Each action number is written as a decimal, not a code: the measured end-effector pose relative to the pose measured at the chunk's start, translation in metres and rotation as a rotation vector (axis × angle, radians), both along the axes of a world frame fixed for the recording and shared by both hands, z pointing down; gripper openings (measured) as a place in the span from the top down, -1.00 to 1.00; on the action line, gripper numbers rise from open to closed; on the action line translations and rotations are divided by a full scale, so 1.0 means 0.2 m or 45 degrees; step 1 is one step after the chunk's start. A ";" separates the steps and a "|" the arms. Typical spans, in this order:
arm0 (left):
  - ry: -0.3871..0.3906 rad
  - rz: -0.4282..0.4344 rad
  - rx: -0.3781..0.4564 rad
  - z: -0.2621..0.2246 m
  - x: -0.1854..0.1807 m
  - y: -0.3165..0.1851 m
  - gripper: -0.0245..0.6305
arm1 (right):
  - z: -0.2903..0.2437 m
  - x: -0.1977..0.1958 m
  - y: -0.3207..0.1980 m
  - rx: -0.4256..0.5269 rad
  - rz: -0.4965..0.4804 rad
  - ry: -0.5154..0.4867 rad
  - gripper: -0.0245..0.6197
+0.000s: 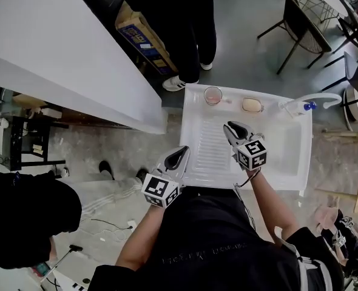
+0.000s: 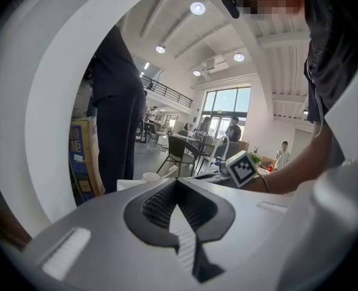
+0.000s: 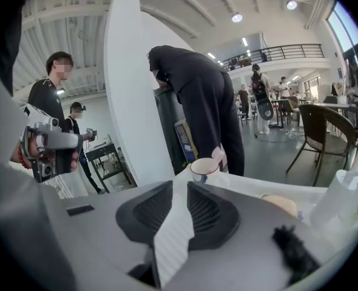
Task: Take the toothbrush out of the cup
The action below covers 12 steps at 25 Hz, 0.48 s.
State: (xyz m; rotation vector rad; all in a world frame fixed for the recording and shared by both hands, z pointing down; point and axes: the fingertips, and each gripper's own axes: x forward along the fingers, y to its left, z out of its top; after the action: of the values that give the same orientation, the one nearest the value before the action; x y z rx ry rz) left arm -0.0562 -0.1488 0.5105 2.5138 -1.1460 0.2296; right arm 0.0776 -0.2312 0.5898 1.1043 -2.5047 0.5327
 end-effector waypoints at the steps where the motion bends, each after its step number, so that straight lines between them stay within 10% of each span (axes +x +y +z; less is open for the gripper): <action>1: 0.002 0.018 0.000 0.01 0.03 -0.01 0.90 | 0.01 0.00 -0.02 -0.001 0.007 -0.001 0.72; 12: -0.003 0.122 0.028 0.00 0.24 -0.12 0.90 | 0.12 0.04 -0.26 -0.006 0.008 0.060 0.69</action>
State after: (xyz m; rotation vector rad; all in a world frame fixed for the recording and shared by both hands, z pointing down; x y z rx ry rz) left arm -0.0091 -0.1721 0.5099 2.5910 -1.0358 0.2466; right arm 0.0853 -0.2839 0.6142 1.1108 -2.4589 0.5082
